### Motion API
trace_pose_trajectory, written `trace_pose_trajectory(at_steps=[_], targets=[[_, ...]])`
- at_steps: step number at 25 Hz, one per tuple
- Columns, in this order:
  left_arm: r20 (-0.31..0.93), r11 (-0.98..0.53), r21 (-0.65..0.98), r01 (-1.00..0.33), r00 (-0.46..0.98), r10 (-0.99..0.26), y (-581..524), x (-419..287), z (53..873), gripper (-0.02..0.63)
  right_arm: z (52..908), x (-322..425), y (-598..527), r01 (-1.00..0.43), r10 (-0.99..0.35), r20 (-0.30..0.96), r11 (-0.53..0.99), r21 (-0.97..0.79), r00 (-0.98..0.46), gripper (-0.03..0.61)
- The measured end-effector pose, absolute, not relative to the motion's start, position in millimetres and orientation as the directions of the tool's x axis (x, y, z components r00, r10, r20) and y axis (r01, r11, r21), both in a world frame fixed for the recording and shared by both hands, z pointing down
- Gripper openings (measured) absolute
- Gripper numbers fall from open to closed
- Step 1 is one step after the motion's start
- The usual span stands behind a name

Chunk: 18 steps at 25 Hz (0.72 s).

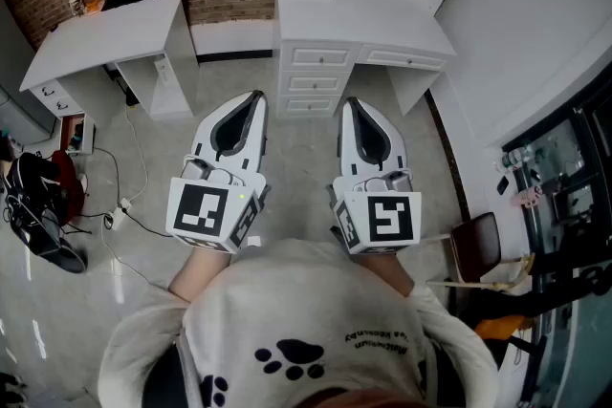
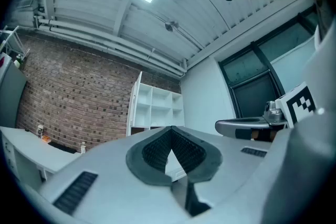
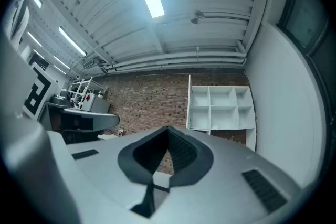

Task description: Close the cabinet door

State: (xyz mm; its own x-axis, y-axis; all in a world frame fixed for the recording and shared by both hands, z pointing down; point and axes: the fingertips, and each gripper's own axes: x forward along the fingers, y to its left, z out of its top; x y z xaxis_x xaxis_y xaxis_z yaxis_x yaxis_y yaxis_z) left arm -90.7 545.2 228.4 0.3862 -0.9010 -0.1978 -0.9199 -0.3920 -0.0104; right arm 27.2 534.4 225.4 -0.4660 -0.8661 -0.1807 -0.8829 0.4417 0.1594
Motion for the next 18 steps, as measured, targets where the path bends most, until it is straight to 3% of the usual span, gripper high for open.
trace_pose_trajectory(at_steps=[10, 18], targets=[[-0.173, -0.381, -0.003, -0.924, 0.376, -0.910, 527, -65, 237, 0.009, 231, 52, 513, -0.879, -0.858, -0.190, 0.464, 0.111, -0.477, 0.009], [-0.159, -0.359, 0.025, -0.933, 0.351, -0.923, 501, -91, 252, 0.009, 242, 24, 484, -0.861, -0.842, -0.178, 0.501, 0.094, -0.509, 0.011]])
